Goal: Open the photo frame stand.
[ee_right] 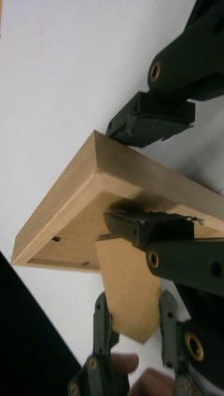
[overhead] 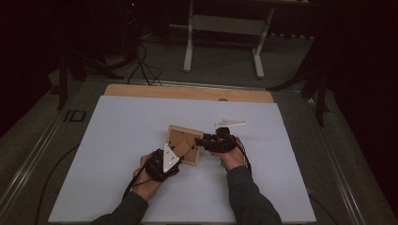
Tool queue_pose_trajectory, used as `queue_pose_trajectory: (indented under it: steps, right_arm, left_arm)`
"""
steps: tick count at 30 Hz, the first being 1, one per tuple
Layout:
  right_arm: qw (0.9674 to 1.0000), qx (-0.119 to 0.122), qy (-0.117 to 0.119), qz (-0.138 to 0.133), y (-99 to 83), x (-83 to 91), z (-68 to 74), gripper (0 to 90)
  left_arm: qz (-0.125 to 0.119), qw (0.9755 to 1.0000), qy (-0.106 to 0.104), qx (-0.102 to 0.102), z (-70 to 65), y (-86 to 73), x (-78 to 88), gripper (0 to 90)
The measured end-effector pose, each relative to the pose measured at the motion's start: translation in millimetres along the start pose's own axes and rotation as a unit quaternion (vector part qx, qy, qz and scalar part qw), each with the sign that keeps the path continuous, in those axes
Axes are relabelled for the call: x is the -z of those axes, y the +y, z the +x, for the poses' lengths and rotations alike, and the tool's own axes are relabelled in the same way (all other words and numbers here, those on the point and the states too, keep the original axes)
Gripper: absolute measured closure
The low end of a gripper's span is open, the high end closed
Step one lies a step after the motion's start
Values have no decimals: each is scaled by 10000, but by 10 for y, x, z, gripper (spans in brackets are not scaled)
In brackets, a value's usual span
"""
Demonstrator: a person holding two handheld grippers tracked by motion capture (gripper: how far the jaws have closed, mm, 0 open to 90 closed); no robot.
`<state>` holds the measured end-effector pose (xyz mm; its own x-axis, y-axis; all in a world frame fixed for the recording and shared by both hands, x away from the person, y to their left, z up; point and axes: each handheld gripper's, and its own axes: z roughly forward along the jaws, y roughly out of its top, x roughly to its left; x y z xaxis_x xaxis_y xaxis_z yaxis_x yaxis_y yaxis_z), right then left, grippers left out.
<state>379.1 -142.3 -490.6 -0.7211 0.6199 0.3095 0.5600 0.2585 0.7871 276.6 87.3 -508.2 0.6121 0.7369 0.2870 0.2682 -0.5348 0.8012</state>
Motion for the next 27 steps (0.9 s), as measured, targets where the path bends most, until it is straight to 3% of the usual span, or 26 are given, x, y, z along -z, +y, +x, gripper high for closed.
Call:
queue_pose_trajectory:
  steps: [9, 10, 15, 21, 27]
  right_arm:
    - [9999, 91, 80, -7, 6, 32, 21, 586]
    - [9999, 115, 92, -12, 6, 36, 24, 588]
    - [9996, 262, 109, 12, 5, 63, 43, 596]
    - [9990, 450, 44, 22, 7, 78, 88, 597]
    - [9986, 535, 21, 34, 7, 87, 107, 597]
  left_arm:
    - [112, 9998, 17, -131, -13, -24, -18, 502]
    - [137, 9998, -58, -91, -10, -31, -31, 492]
    - [206, 9990, -326, 205, 62, -53, -35, 475]
    - [132, 9964, -566, 620, 123, -54, -24, 476]
    - [138, 9887, -1002, 1109, 220, -69, -27, 484]
